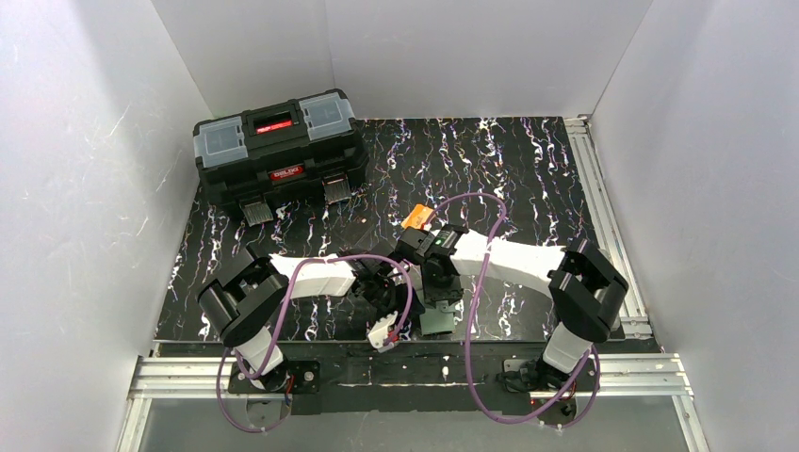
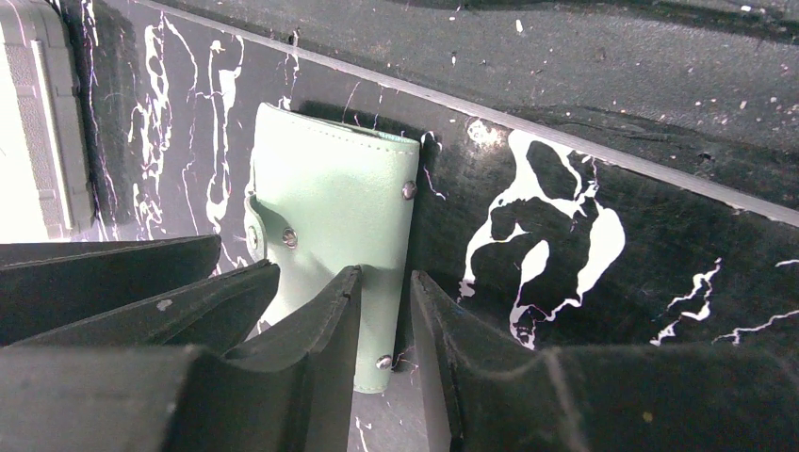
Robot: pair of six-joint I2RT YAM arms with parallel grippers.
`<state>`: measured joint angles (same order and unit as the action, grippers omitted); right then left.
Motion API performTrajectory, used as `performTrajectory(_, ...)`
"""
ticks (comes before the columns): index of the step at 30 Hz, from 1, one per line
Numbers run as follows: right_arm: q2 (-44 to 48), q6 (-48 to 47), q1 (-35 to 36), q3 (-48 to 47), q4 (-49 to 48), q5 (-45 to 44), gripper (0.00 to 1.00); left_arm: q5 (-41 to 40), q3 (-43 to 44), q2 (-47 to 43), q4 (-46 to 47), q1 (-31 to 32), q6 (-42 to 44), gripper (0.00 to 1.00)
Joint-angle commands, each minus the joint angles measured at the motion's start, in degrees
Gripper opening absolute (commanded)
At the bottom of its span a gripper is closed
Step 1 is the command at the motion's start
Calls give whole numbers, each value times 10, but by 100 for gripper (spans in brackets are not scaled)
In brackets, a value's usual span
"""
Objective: Put the credit cards into the card holder
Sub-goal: Close the card holder at the center of the board.
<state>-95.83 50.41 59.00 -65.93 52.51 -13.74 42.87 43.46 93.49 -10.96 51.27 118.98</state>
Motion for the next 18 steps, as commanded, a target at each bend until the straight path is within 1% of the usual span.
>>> performTrajectory(1, -40, 10, 27, 1, -5, -2, 43, -44, -13, 9, -47, 22, -22, 27)
performTrajectory(4, -20, 18, 28, 25, -33, 4, 43, -45, -20, 7, -31, 22, -26, 27)
performTrajectory(11, 59, 24, 26, 79, -110, 6, 45, -52, -47, 5, 17, 23, -33, 27)
performTrajectory(16, 106, 29, 24, 101, -130, -9, 47, -57, -58, 2, 27, 23, -30, 27)
performTrajectory(18, 107, 31, 23, 95, -117, -14, 48, -59, -63, 0, 27, 24, -23, 27)
